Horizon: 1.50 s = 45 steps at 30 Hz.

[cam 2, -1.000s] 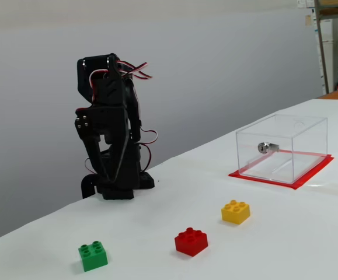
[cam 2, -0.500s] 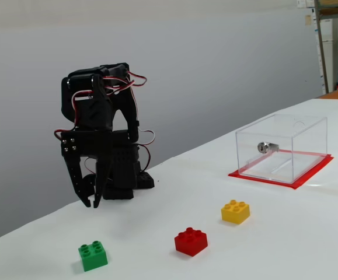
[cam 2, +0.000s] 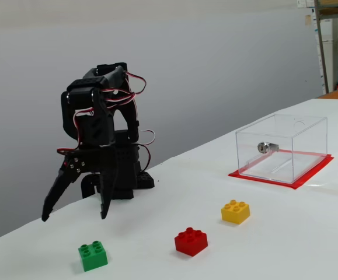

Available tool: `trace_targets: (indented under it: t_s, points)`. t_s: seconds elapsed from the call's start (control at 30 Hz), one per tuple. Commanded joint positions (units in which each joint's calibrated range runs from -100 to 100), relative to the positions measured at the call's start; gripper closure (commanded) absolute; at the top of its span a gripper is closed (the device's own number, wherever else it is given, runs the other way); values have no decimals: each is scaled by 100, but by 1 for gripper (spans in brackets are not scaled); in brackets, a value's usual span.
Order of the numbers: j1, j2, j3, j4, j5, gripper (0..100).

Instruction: Pick the green lego brick and place it into the transparent box

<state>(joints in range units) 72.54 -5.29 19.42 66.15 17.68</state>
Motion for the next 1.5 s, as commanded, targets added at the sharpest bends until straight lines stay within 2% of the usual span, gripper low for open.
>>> trace_targets:
  t_s: [0.0, 0.23, 0.67, 1.4, 1.47]
  points:
    - [-256, 83, -179, -27, 22, 55]
    - [-596, 329, -179, -340, -25, 55]
    - [-604, 1271, -179, -1332, -25, 55]
    - [-515, 1806, -179, -1332, -20, 55]
    - [-463, 1806, -179, -1332, -15, 58]
